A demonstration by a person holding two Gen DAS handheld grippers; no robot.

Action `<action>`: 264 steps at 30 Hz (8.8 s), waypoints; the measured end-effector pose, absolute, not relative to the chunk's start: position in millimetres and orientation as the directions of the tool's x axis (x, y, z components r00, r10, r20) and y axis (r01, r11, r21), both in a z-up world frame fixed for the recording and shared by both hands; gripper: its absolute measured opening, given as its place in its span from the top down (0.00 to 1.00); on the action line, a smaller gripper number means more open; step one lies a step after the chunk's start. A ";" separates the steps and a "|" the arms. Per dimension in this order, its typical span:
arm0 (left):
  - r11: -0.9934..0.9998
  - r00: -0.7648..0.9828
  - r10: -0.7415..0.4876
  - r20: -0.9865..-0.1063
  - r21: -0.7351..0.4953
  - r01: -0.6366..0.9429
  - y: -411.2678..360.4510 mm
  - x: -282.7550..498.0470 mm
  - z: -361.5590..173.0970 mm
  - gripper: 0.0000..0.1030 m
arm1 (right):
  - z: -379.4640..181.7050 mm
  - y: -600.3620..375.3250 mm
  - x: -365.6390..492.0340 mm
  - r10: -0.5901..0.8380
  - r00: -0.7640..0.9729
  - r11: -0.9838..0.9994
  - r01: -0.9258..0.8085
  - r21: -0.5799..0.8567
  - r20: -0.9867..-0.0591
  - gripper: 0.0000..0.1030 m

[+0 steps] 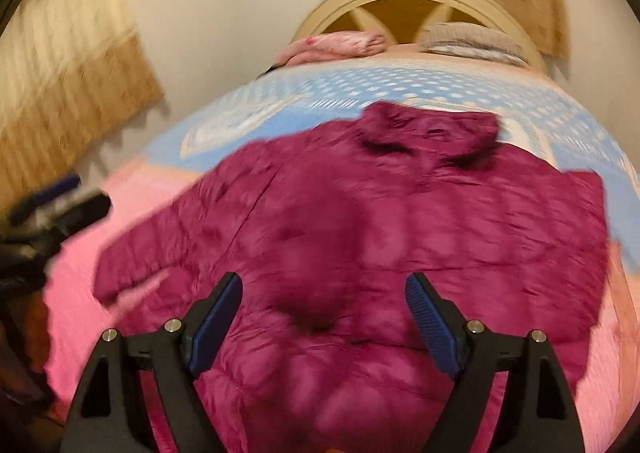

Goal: Fold large clothes

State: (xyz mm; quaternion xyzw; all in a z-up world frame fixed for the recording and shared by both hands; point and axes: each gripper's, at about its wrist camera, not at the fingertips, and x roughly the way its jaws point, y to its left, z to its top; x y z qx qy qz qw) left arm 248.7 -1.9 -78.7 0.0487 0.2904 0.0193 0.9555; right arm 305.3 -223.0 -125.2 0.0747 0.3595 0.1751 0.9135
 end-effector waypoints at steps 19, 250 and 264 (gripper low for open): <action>0.978 0.664 0.070 -0.745 0.181 0.100 -85.5 349.2 -200.6 0.00 | -164.6 -317.8 344.7 0.094 0.692 0.983 0.049 0.176 -0.716 0.58; 0.981 0.722 0.082 -0.687 0.182 0.062 -22.6 445.8 -166.0 0.00 | -210.6 -264.0 320.9 0.259 0.696 0.941 -0.025 0.337 -0.670 0.82; 0.982 0.663 0.040 -0.747 0.151 0.111 -17.1 456.3 -201.9 0.00 | -171.4 -257.8 307.3 0.242 0.755 0.948 -0.050 0.313 -0.609 0.82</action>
